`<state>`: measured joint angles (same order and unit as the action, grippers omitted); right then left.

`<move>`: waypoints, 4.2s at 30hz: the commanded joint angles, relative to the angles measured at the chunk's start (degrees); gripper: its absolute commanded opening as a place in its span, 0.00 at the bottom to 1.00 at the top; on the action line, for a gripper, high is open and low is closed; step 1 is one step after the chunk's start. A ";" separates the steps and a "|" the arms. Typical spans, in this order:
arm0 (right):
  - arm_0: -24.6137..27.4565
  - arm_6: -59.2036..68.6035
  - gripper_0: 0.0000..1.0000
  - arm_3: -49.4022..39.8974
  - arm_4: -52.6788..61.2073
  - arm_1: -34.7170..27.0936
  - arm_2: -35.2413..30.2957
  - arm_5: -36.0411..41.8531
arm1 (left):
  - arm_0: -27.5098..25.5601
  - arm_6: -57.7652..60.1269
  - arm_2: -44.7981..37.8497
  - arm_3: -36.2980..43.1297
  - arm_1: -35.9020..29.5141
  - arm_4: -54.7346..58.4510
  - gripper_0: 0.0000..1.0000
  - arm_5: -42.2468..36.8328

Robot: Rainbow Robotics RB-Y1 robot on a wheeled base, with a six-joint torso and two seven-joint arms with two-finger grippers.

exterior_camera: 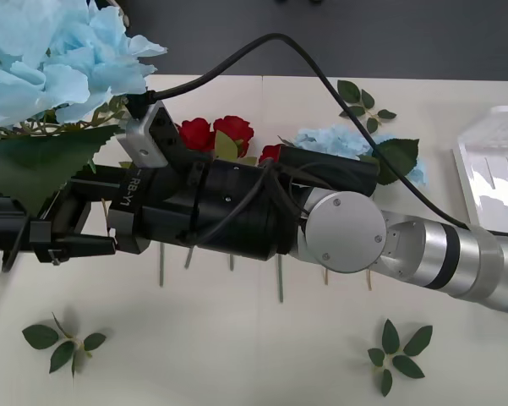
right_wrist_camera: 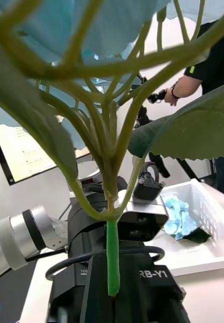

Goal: Put the red flowers into the right box and the blue flowers into the left box

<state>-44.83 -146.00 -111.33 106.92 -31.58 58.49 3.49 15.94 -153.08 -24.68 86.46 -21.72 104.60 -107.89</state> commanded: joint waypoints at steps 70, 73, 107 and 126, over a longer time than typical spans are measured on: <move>40.34 1.69 1.00 -25.25 20.26 -31.18 -36.08 6.89 | -29.12 3.31 -25.86 9.78 -12.47 -5.90 0.00 17.54; 46.41 2.21 1.00 -23.75 20.44 -31.27 -44.51 14.09 | -30.88 3.40 -26.03 9.78 -12.91 -8.62 0.00 22.11; 36.74 75.34 1.00 -5.03 -19.20 -23.62 -57.17 65.68 | -15.59 38.29 -18.74 8.99 -16.69 -62.32 0.00 38.19; 21.27 104.70 1.00 1.65 -50.31 -15.88 -33.35 66.12 | -5.21 40.66 -15.75 -2.52 -16.69 -70.59 0.90 38.19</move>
<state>-21.21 -47.65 -110.49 58.68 -47.76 24.04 69.30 11.01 -115.11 -40.93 82.61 -36.37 33.24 -70.28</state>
